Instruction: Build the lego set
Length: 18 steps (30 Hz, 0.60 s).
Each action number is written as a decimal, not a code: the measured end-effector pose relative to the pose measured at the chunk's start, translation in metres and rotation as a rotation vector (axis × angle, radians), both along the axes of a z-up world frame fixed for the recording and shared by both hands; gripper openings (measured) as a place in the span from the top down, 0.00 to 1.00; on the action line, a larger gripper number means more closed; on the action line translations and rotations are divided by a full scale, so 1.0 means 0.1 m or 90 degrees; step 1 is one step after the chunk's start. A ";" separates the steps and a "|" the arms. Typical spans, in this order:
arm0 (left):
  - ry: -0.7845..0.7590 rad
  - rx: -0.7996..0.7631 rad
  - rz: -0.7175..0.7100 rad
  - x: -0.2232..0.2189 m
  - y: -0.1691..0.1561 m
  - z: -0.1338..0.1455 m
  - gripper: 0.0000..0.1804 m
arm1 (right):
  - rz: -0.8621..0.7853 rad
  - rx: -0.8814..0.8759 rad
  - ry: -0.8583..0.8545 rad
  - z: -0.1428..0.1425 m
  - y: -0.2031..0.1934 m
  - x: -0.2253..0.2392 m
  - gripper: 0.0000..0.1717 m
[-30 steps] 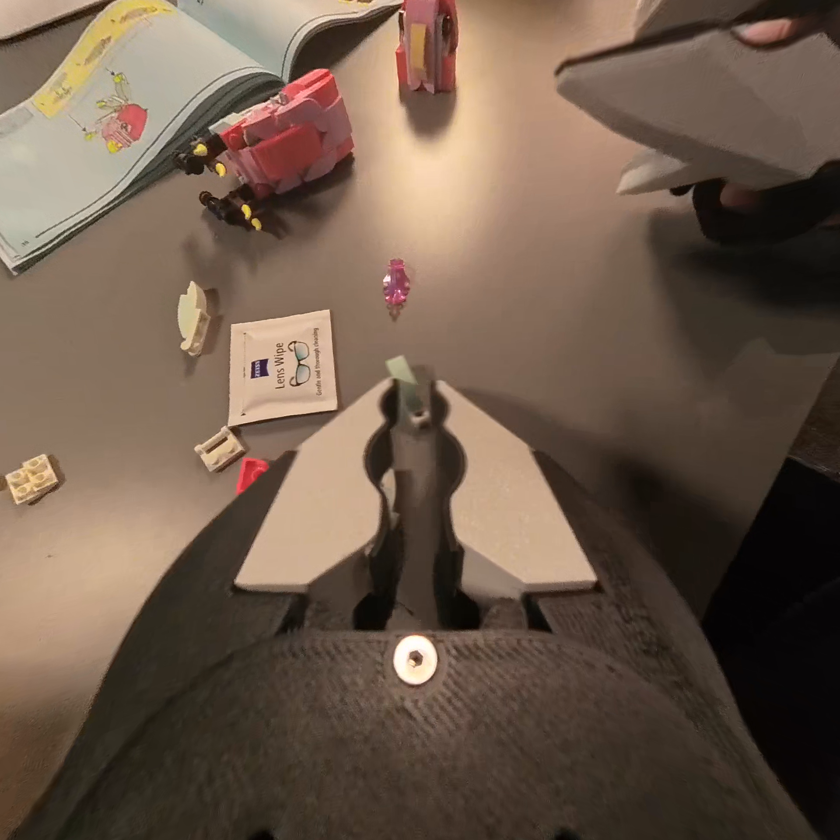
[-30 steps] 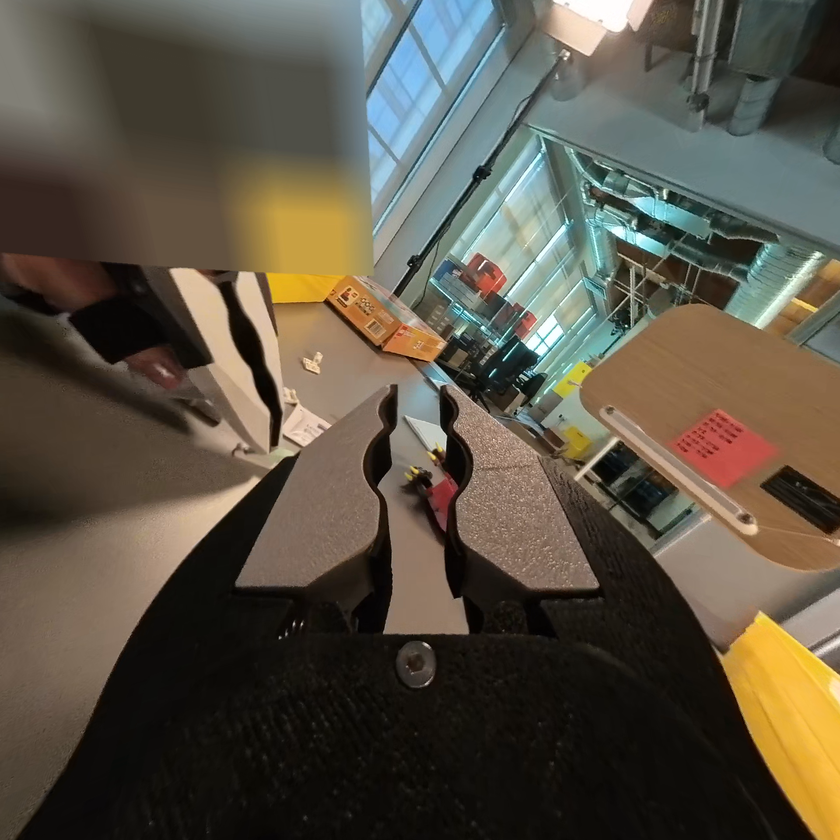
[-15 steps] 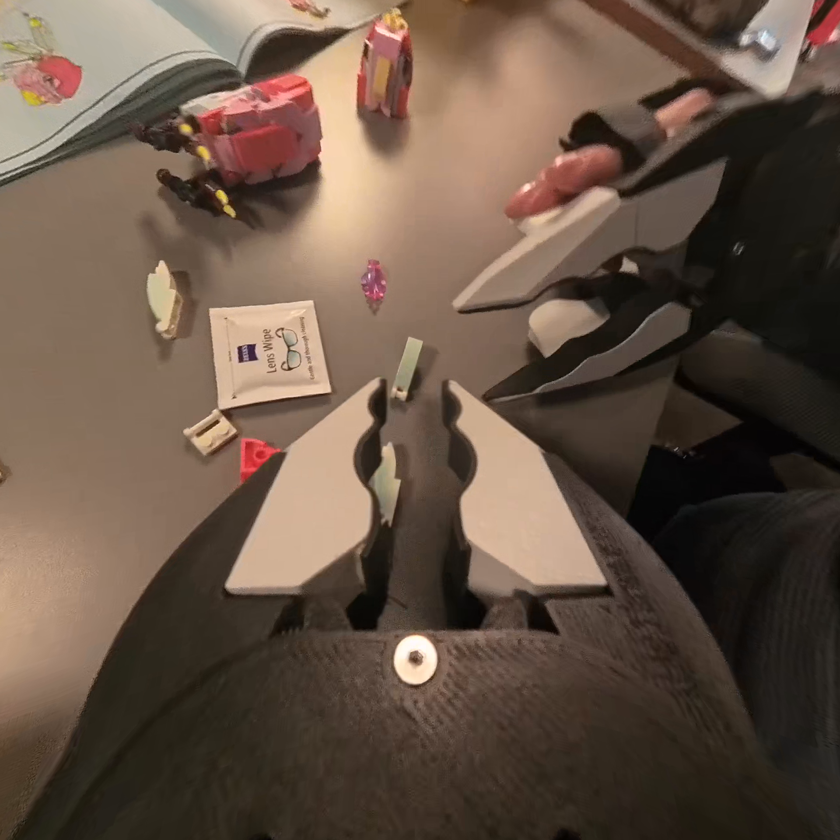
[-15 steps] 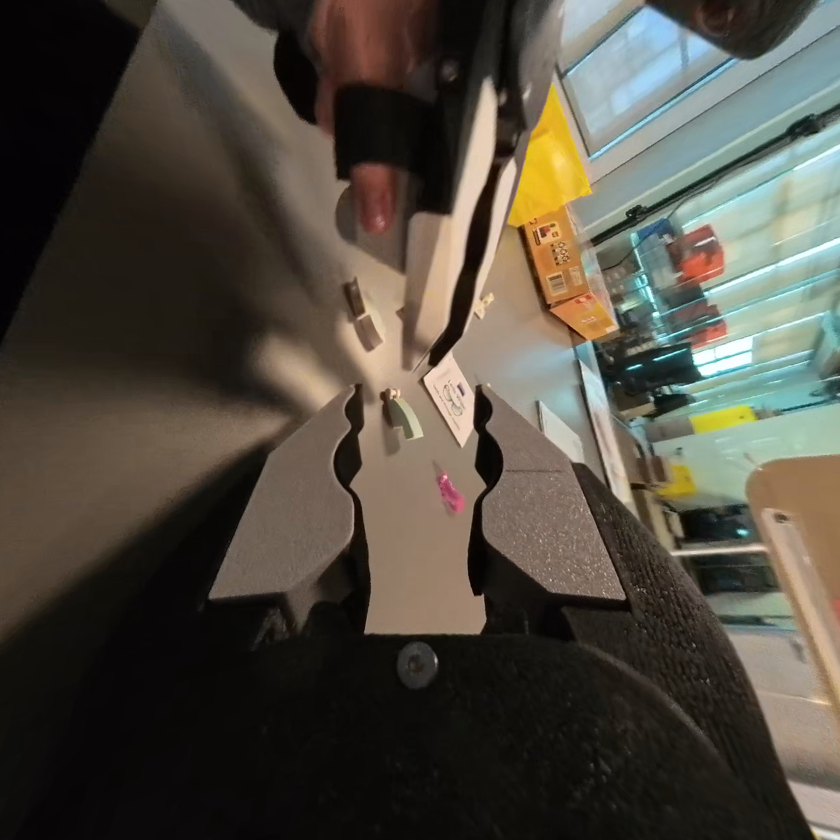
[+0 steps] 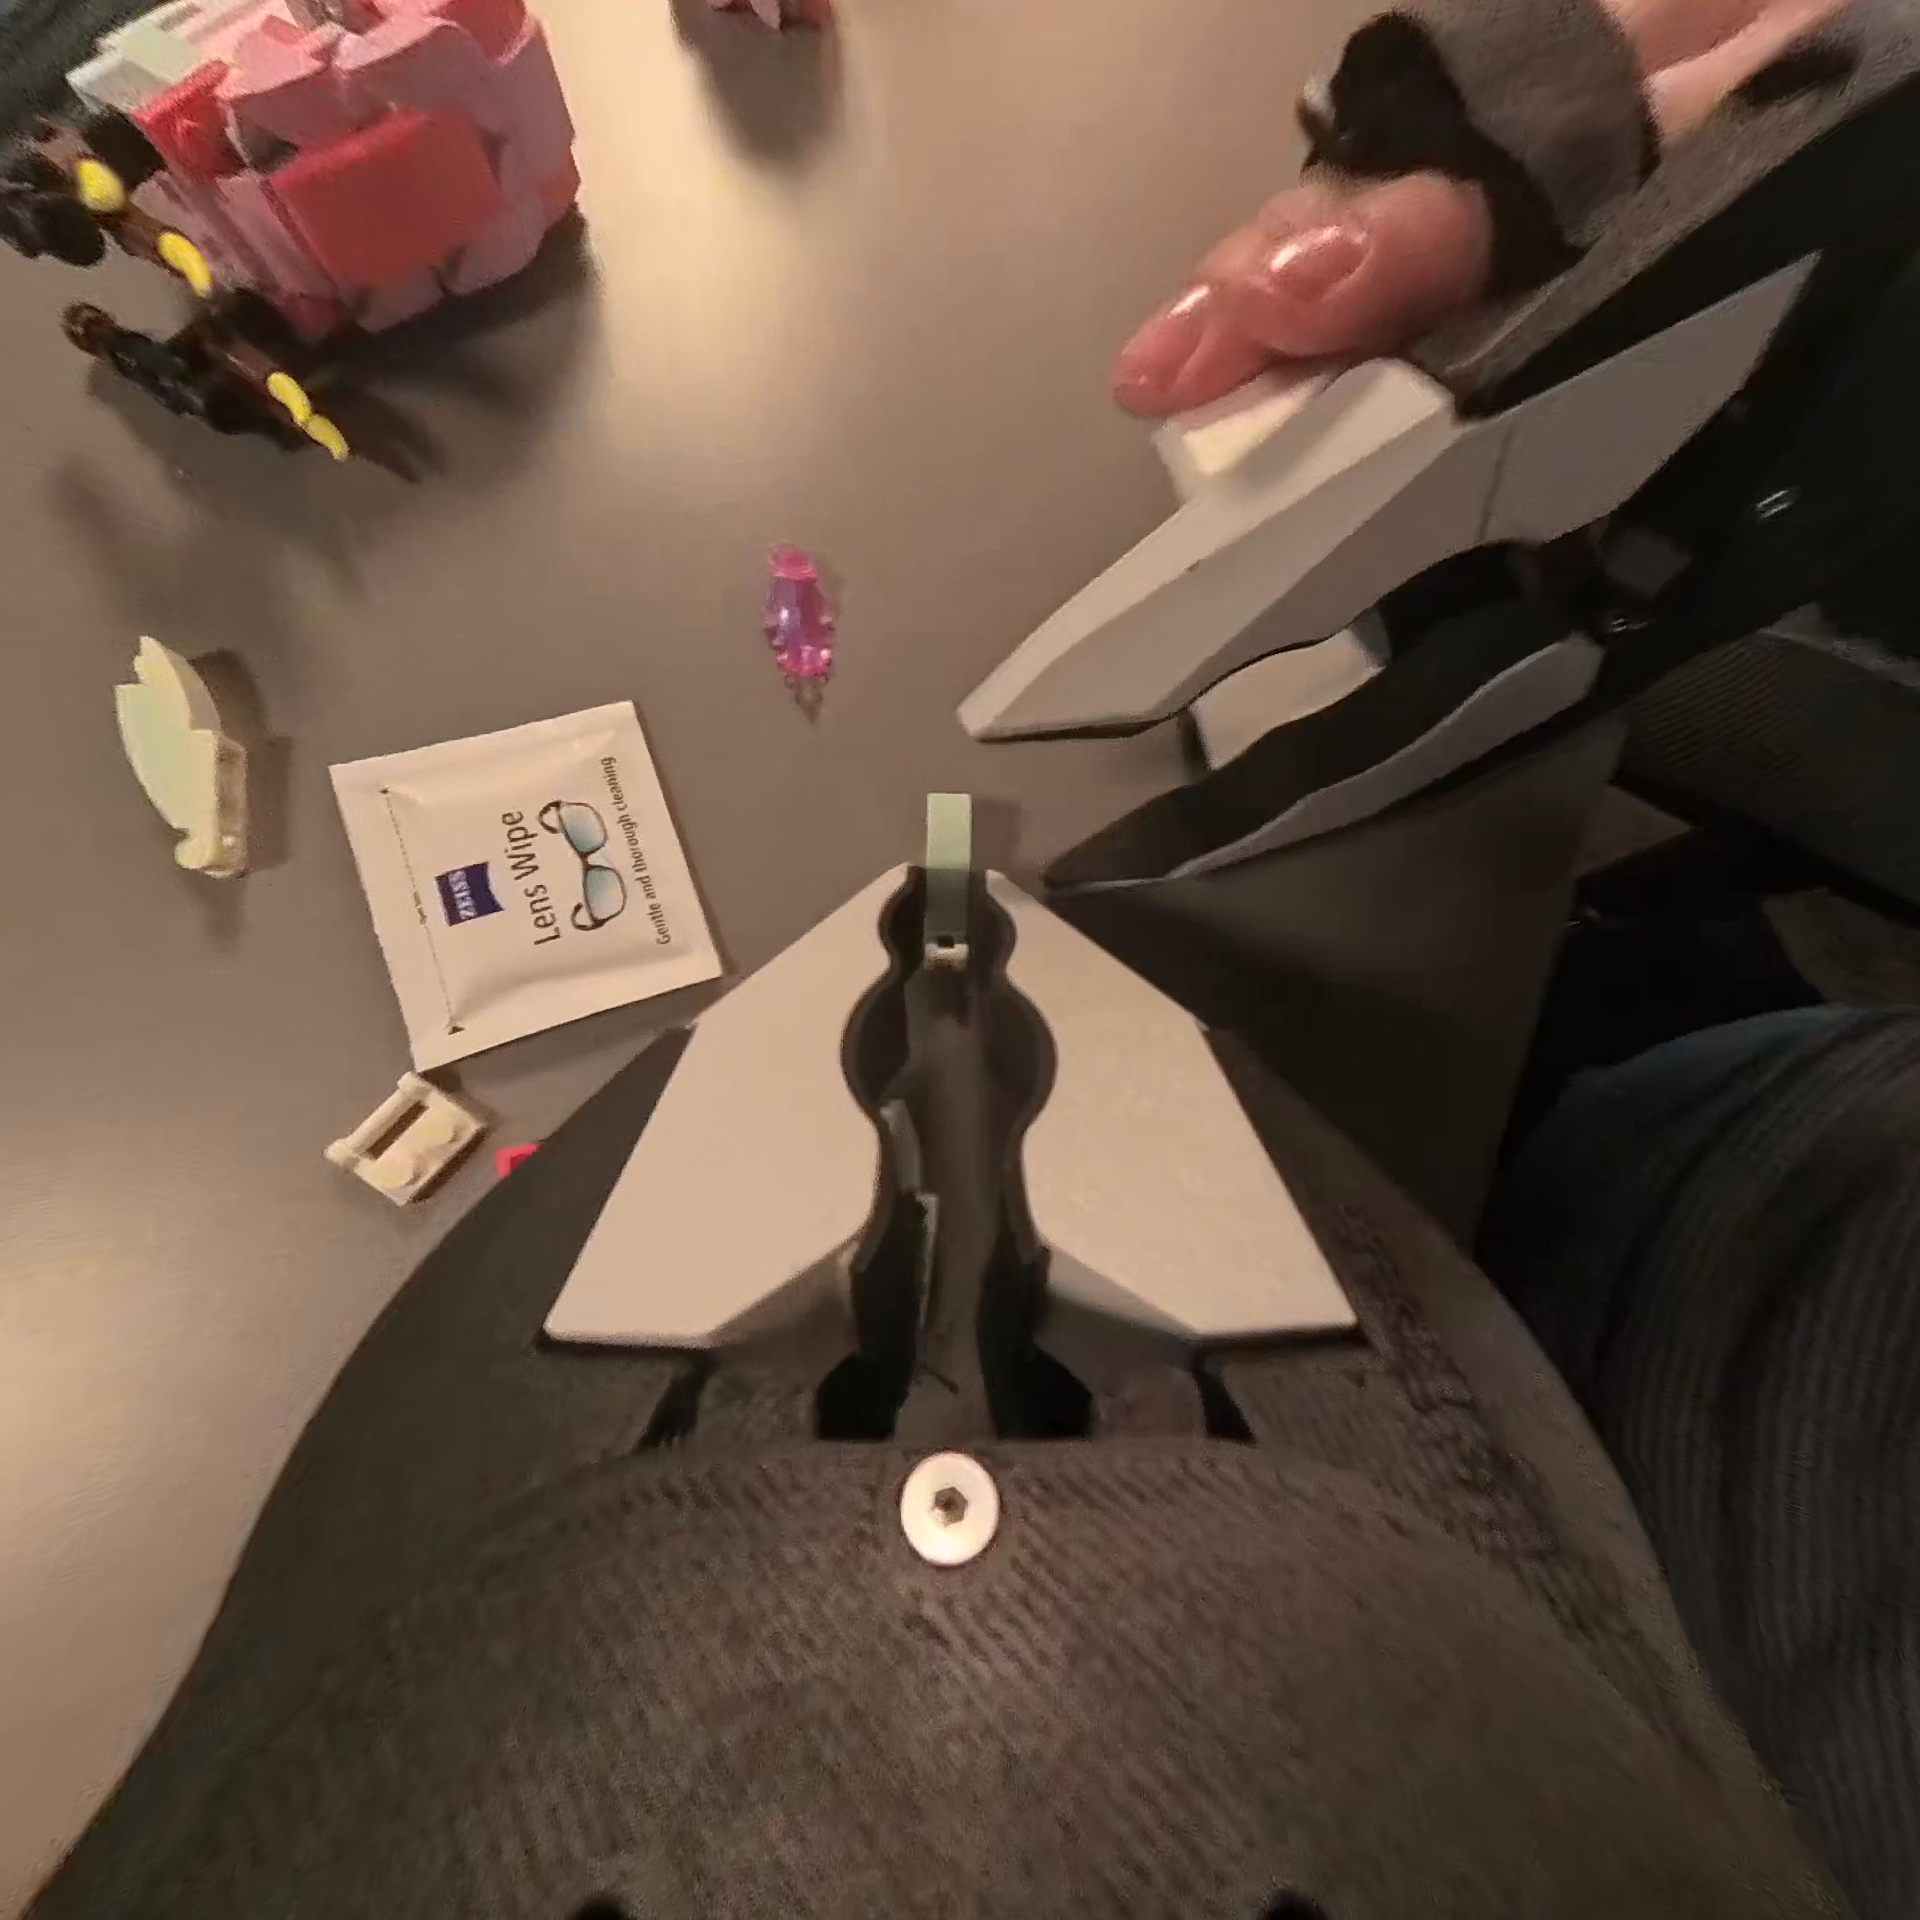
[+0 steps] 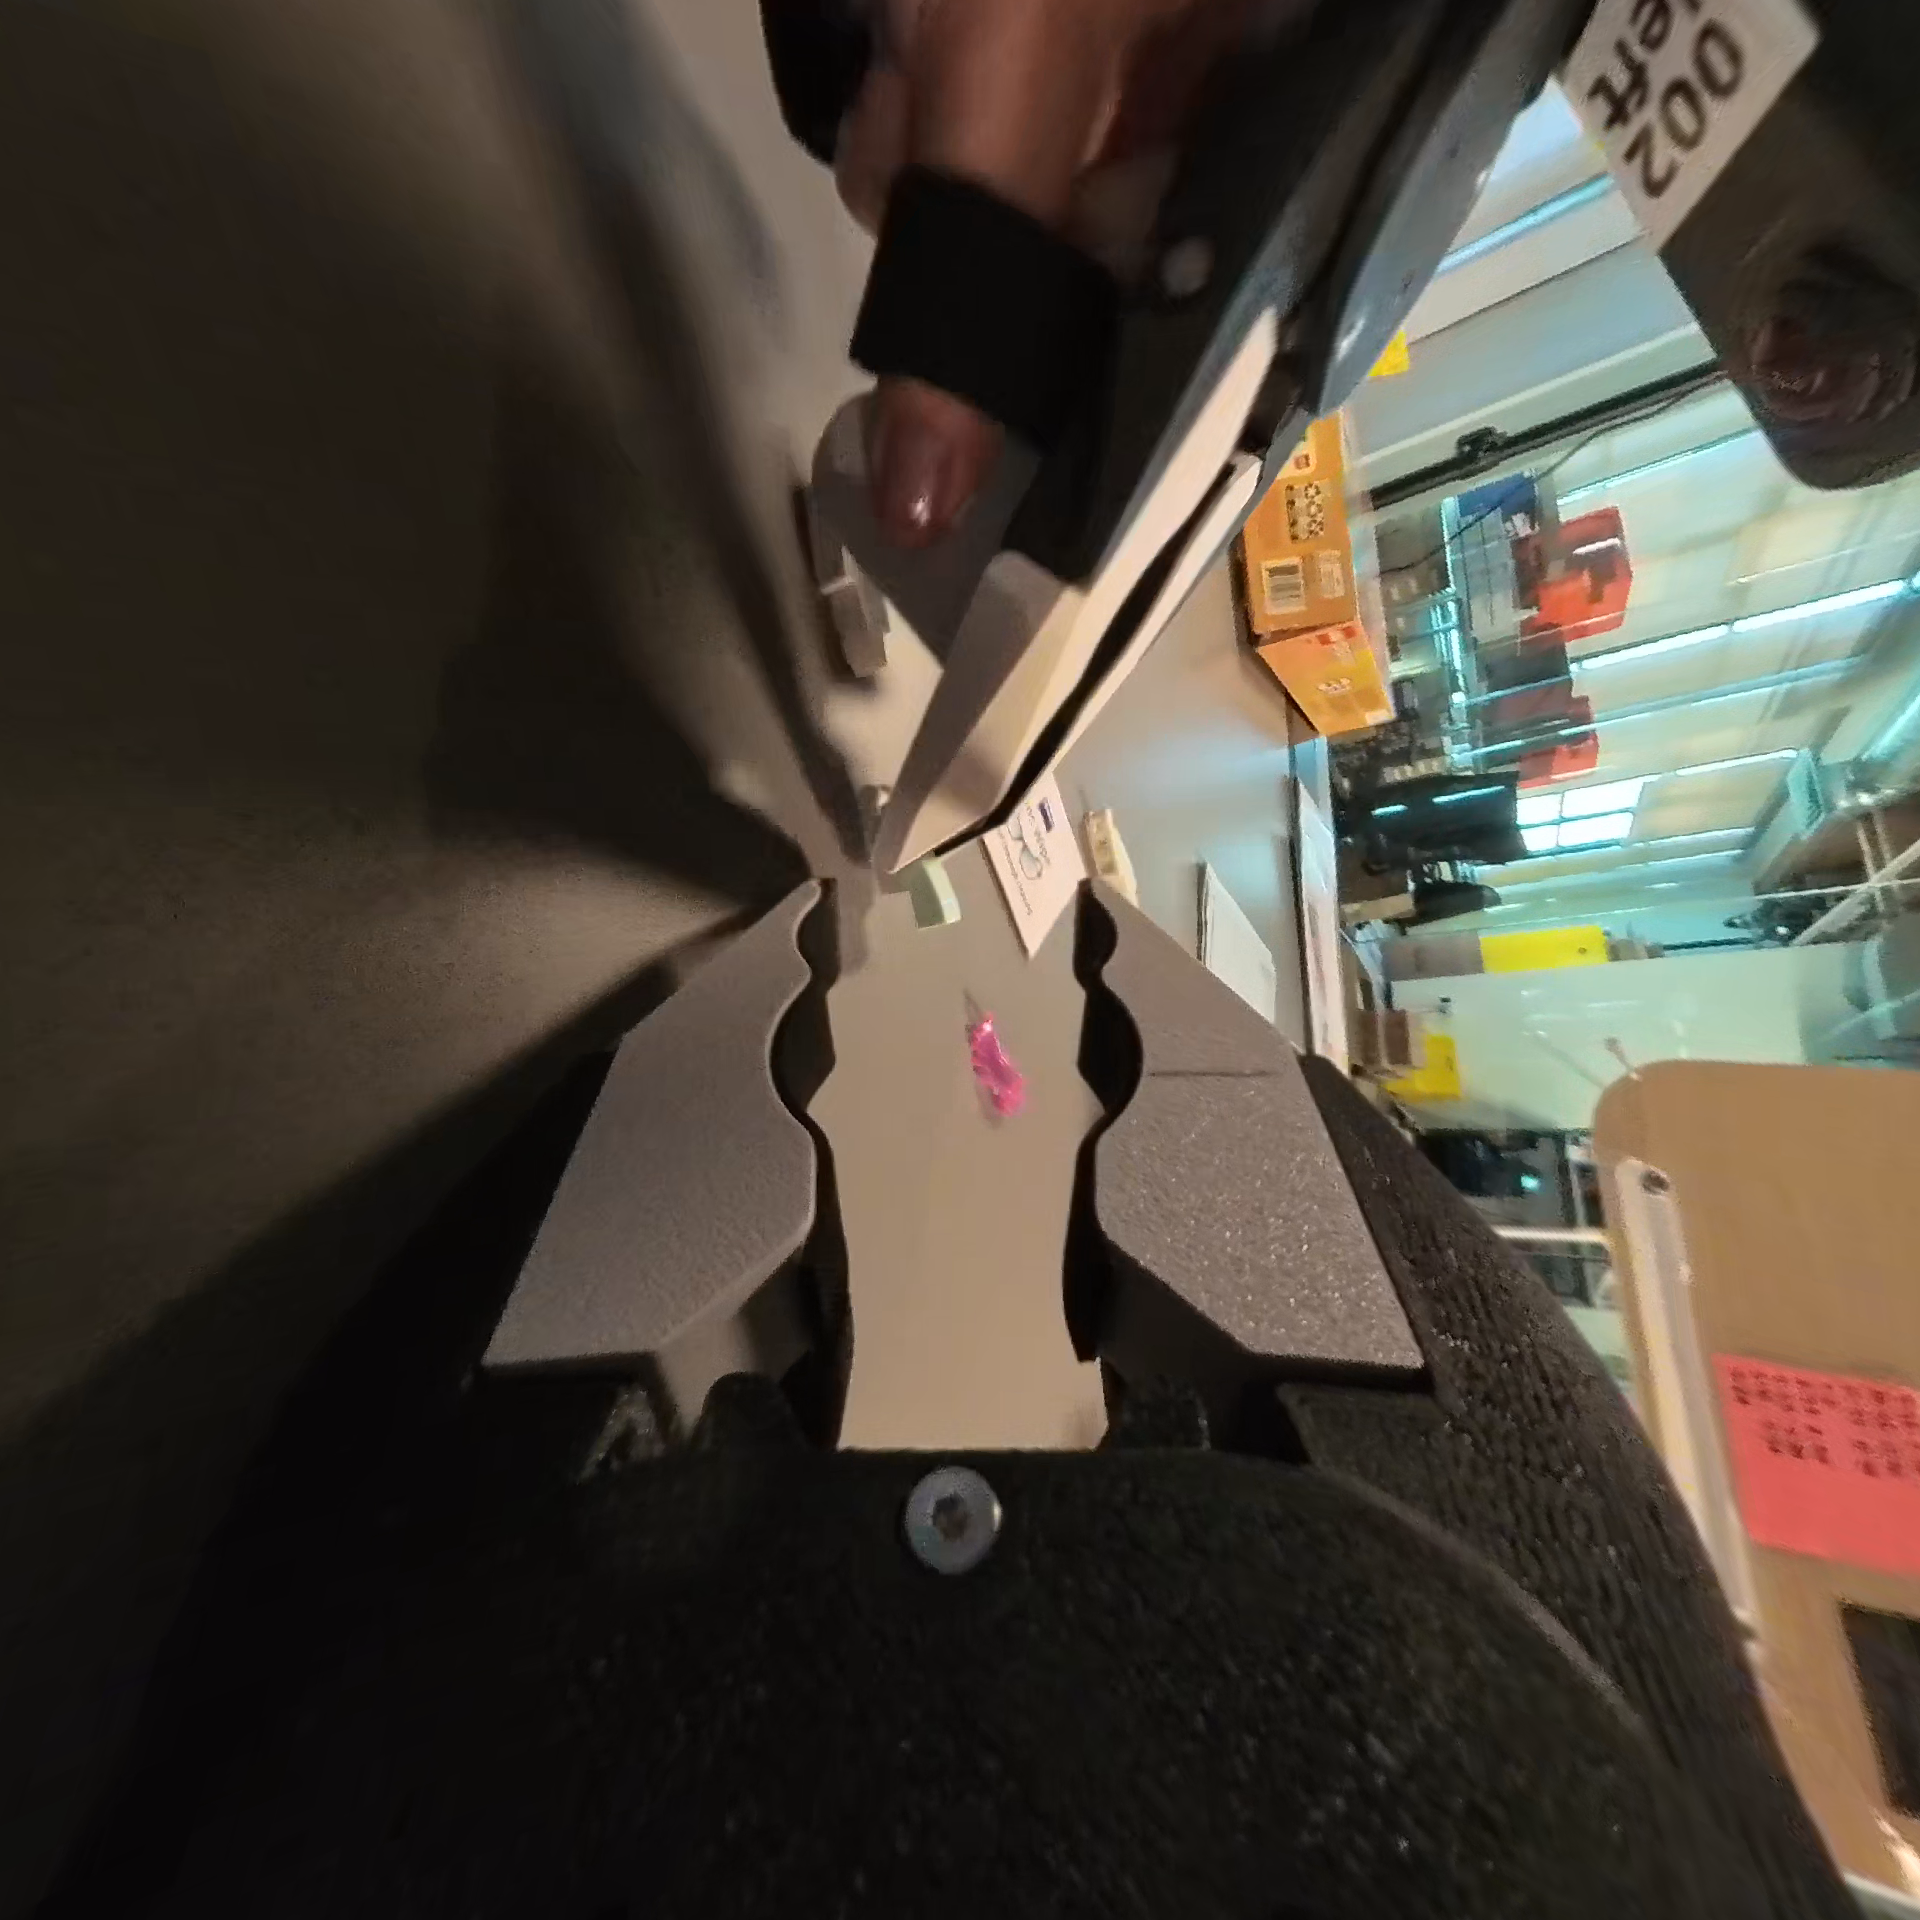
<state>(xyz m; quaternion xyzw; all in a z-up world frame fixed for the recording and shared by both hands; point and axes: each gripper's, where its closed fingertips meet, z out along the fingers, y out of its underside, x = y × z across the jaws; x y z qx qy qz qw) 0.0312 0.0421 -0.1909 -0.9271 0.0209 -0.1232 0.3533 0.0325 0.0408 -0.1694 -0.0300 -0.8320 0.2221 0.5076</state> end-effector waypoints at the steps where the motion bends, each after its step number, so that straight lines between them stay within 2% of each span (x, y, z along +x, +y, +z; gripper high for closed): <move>1: -0.044 0.008 -0.002 0.04 0.00 0.04 0.96 | -0.002 0.014 0.001 -0.01 0.01 -0.01 0.74; 5: -0.230 0.046 -0.022 0.20 0.00 0.26 0.96 | 0.024 0.023 -0.016 -0.02 -0.05 0.03 0.76; 8: -0.260 0.043 -0.027 0.20 -0.02 0.28 0.96 | 0.025 0.049 -0.008 0.01 -0.06 0.04 0.85; 9: -0.263 0.042 -0.028 0.20 -0.02 0.28 0.96 | 0.021 0.057 -0.009 0.02 -0.06 0.03 0.93; 11: -0.261 0.048 -0.014 0.18 0.00 0.28 0.95 | 0.008 0.064 -0.031 0.01 -0.03 0.03 0.94; 13: -0.230 0.055 0.041 0.06 0.03 0.26 0.78 | -0.019 0.049 -0.103 -0.05 0.04 0.05 0.94; 14: -0.225 0.066 0.060 0.02 0.03 0.29 0.75 | -0.033 0.037 -0.158 -0.11 0.08 0.09 0.94; 15: -0.220 0.079 0.082 -0.03 0.02 0.33 0.72 | -0.046 0.021 -0.227 -0.18 0.11 0.14 0.94; 18: -0.194 0.126 0.125 -0.18 -0.06 0.50 0.72 | -0.050 -0.054 -0.404 -0.22 0.09 0.32 0.94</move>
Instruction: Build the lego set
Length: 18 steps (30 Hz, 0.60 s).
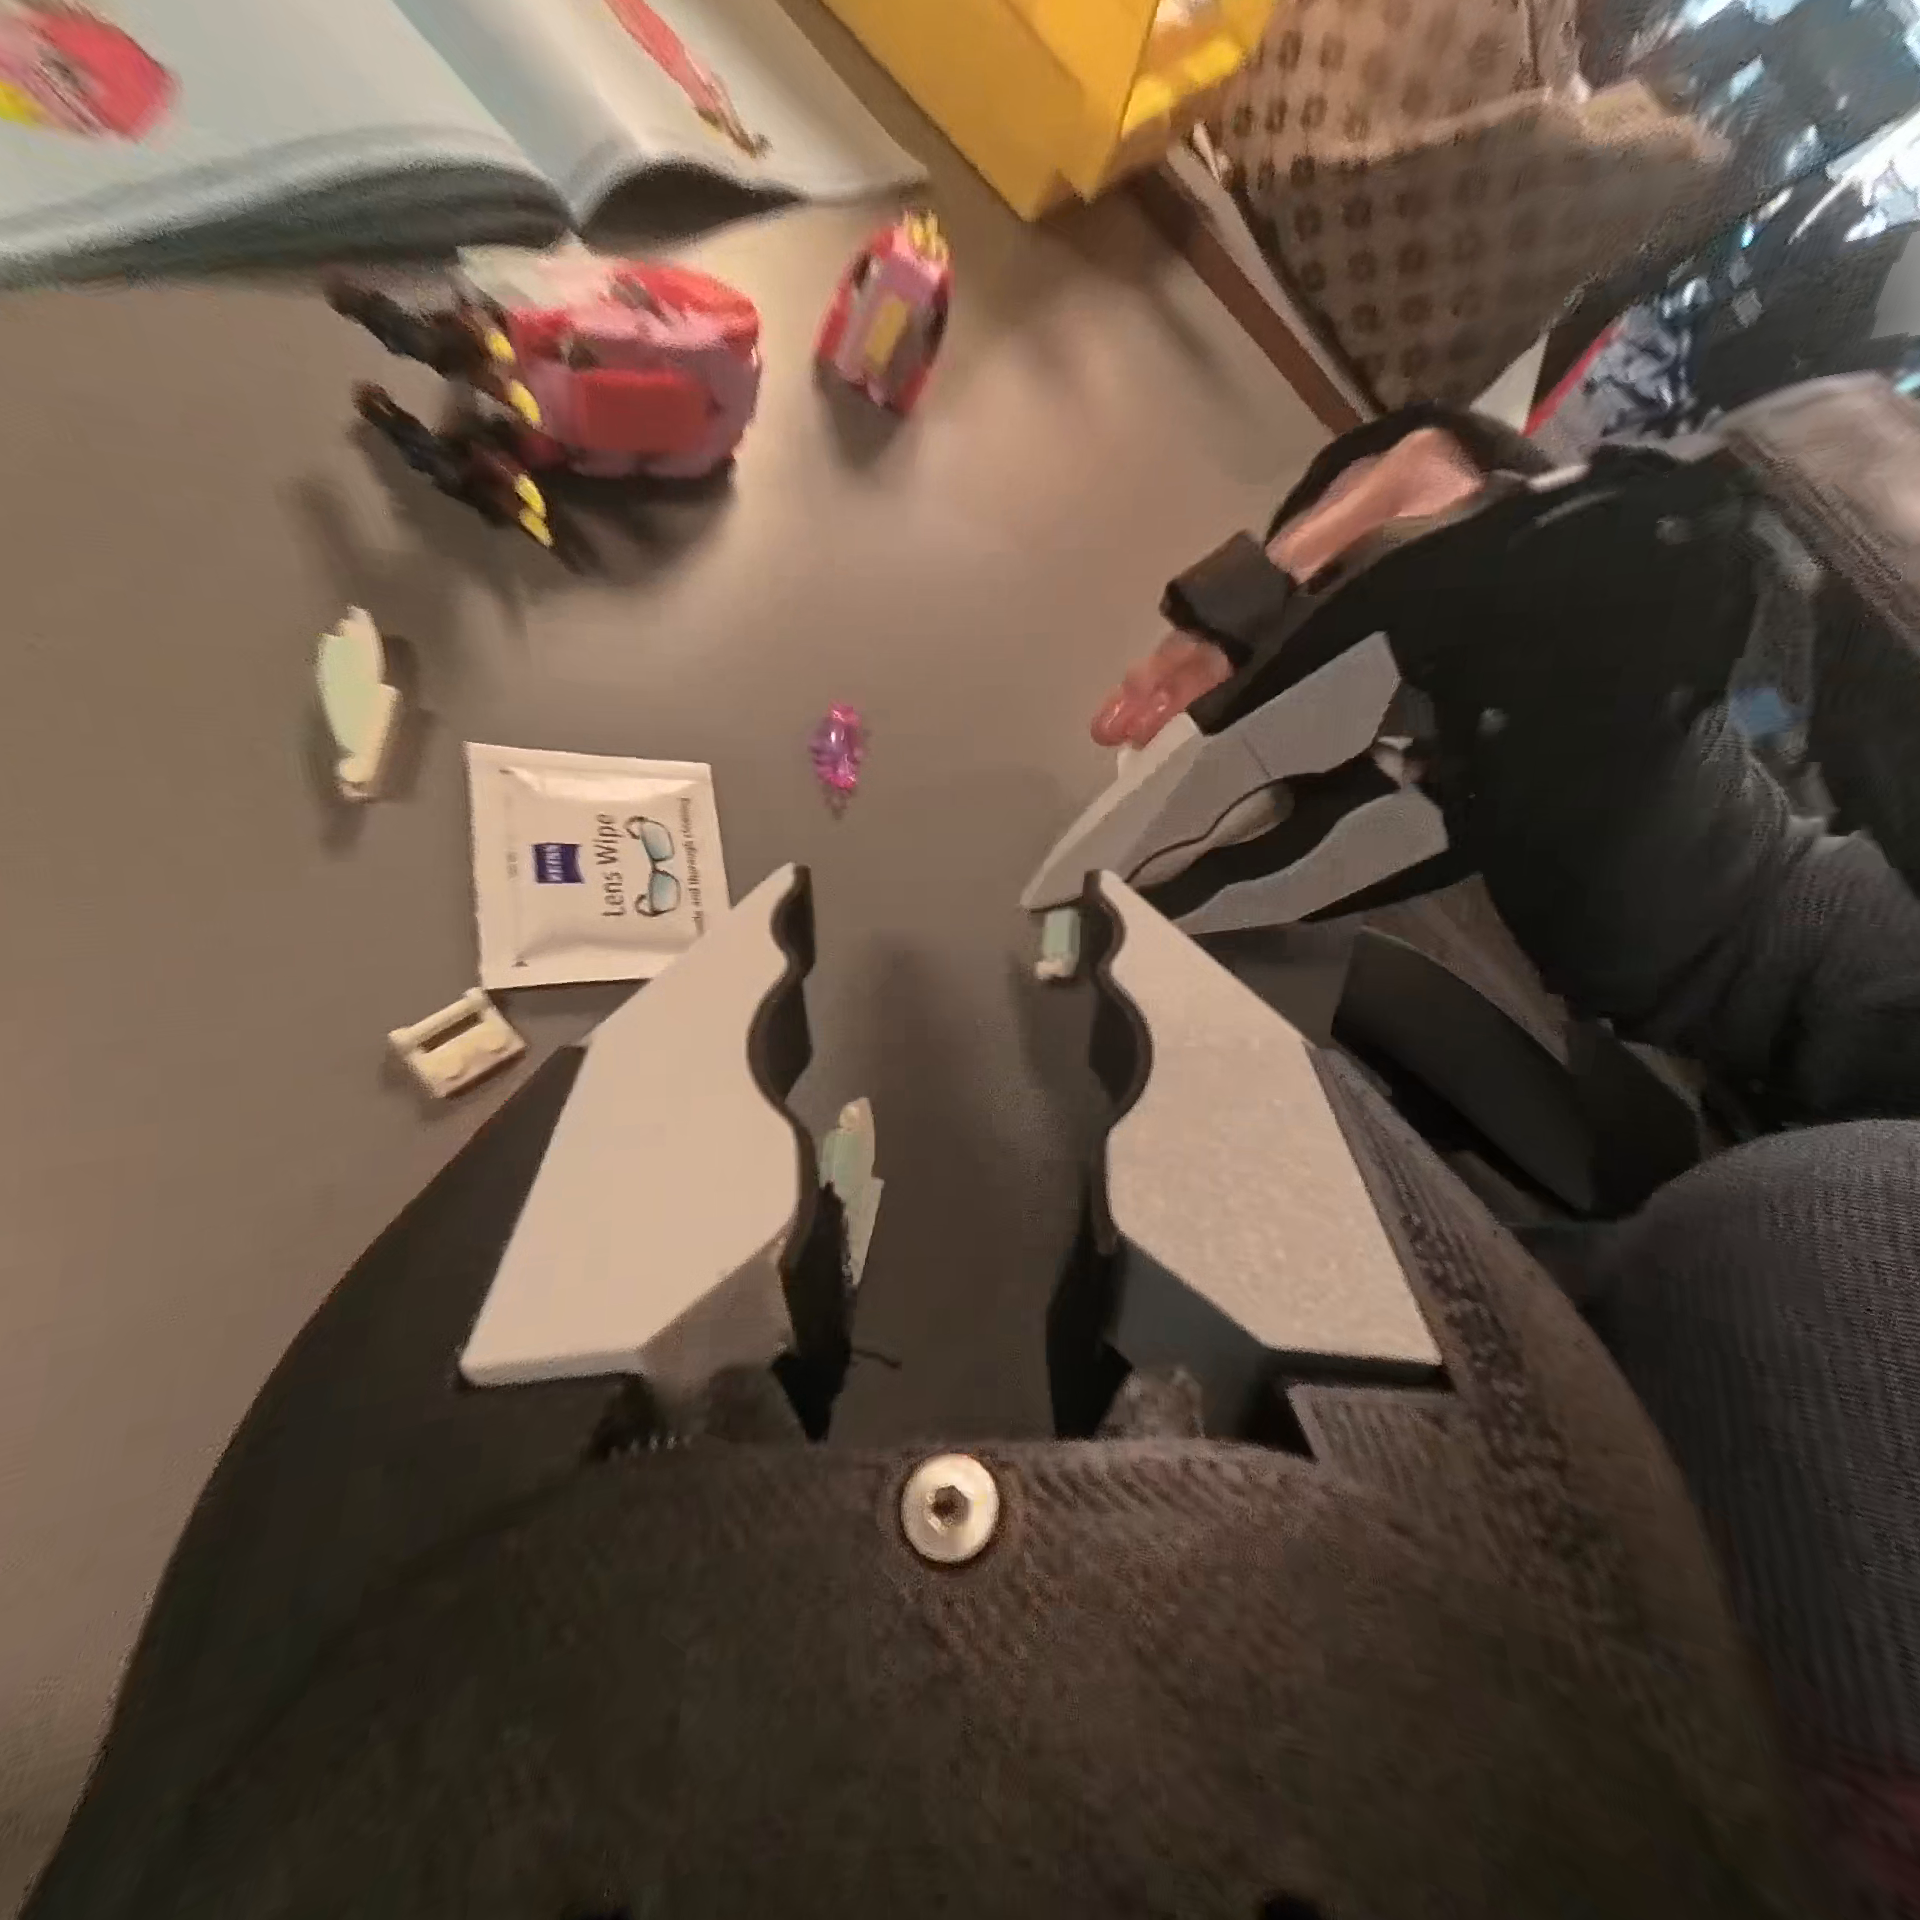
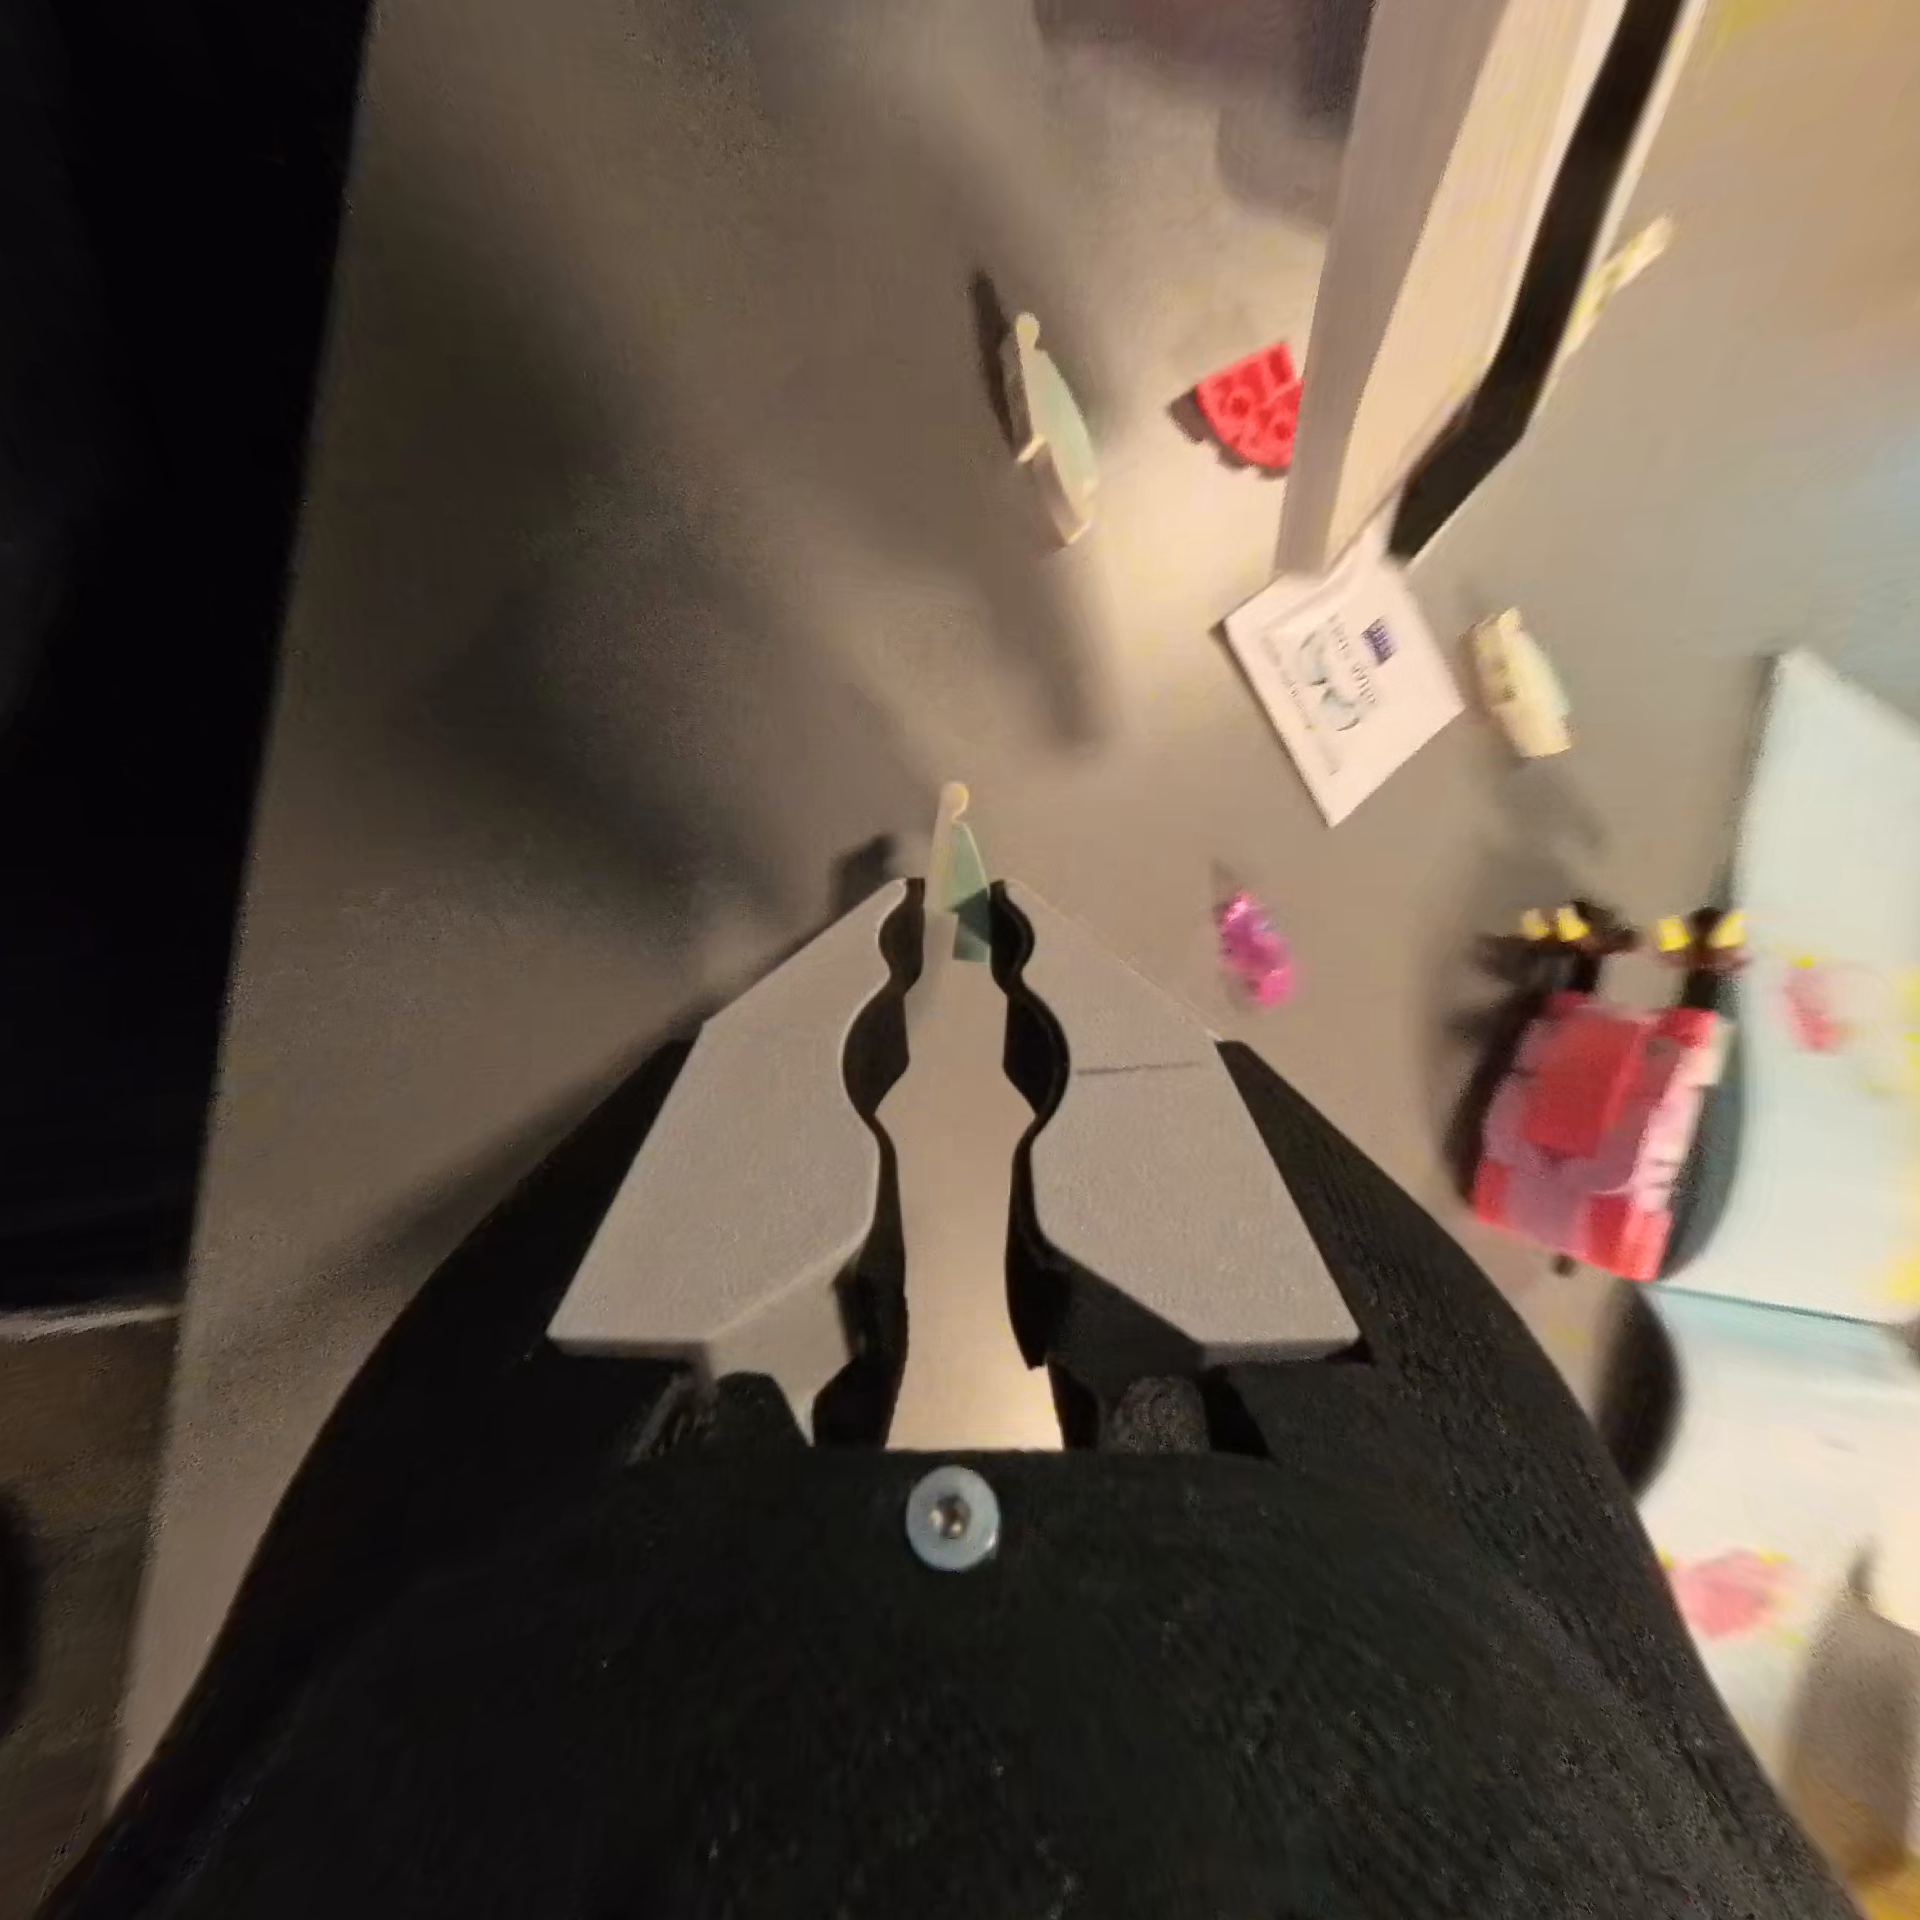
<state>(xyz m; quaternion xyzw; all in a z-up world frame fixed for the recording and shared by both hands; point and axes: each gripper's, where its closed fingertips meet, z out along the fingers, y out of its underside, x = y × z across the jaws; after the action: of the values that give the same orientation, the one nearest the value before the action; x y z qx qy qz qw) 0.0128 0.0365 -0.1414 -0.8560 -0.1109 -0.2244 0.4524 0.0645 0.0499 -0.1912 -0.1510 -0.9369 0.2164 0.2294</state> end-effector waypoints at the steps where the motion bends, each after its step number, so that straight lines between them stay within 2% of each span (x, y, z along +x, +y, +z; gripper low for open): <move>1: 0.008 0.018 0.008 -0.02 -0.04 0.07 0.72 | -0.007 -0.010 -0.045 0.00 0.02 0.04 0.94; 6: 0.083 0.097 0.060 -0.13 -0.27 0.39 0.74 | -0.028 -0.015 -0.167 -0.05 0.12 0.06 0.94; 11: 0.174 0.171 0.113 -0.28 -0.64 0.75 0.72 | -0.019 -0.010 -0.195 -0.05 0.13 0.04 0.91; 15: 0.248 0.238 0.231 -0.63 -1.19 1.10 0.68 | -0.046 -0.016 -0.173 -0.03 0.17 0.00 0.75; 18: 0.295 0.274 0.361 -1.03 -1.76 1.31 0.66 | -0.077 -0.136 -0.098 0.18 0.15 -0.10 0.72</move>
<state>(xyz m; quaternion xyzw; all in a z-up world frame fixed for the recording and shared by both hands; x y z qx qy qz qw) -0.0905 -0.1394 -0.0106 -0.7053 -0.1879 0.0894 0.6777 0.0543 0.0647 -0.1735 -0.2472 -0.9125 0.2882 0.1525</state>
